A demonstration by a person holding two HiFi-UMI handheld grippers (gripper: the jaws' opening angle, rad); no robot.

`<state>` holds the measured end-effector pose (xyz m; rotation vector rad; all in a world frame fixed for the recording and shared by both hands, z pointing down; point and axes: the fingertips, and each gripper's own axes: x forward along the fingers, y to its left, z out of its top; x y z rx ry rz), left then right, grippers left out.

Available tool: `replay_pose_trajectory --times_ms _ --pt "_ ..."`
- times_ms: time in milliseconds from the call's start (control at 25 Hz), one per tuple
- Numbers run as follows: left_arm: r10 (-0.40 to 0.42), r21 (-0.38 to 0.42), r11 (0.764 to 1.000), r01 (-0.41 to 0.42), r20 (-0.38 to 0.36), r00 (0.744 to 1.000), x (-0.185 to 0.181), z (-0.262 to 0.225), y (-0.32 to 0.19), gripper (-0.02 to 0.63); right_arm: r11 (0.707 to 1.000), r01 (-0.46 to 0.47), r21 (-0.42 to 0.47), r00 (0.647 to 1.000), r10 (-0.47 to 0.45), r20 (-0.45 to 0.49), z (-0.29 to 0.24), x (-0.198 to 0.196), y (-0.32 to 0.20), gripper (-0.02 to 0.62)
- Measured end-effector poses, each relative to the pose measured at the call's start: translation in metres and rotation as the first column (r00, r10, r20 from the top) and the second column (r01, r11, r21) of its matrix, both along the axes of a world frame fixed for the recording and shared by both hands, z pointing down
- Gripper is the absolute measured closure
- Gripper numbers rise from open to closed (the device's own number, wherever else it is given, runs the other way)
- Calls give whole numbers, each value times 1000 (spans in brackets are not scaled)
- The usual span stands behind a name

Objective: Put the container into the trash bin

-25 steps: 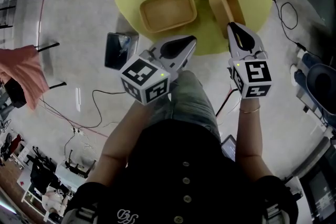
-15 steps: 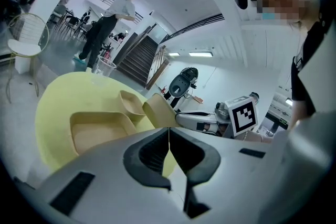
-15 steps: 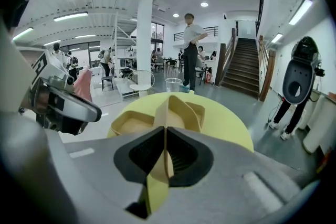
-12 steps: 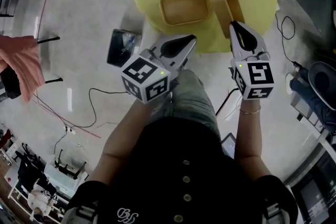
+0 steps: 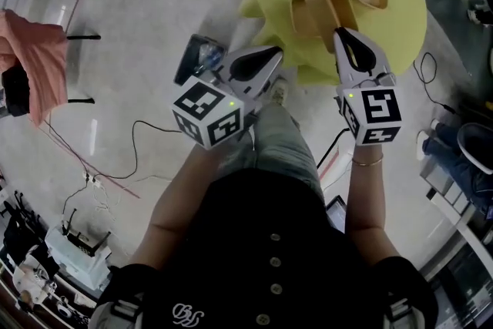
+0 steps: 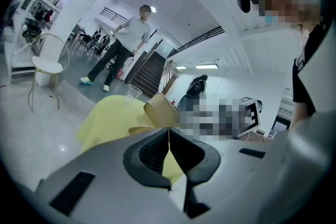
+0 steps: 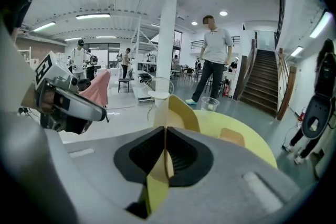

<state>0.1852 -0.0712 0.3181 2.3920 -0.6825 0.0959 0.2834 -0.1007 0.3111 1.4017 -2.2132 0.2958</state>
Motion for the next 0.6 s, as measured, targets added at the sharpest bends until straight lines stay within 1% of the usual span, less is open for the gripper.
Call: replay_pose_trajectory --times_ms 160,320,600 --pt "-61 21 998 61 10 998 -44 -3 -4 591 996 89 2 996 -89 -18 3 -45 -3 574" --pt "-117 27 993 117 6 993 -87 -8 -4 591 989 149 5 989 -149 -21 -1 -90 -5 574" --pt "-235 22 972 235 8 972 -161 -7 -4 591 961 277 -2 960 -277 -36 -5 -163 -6 574"
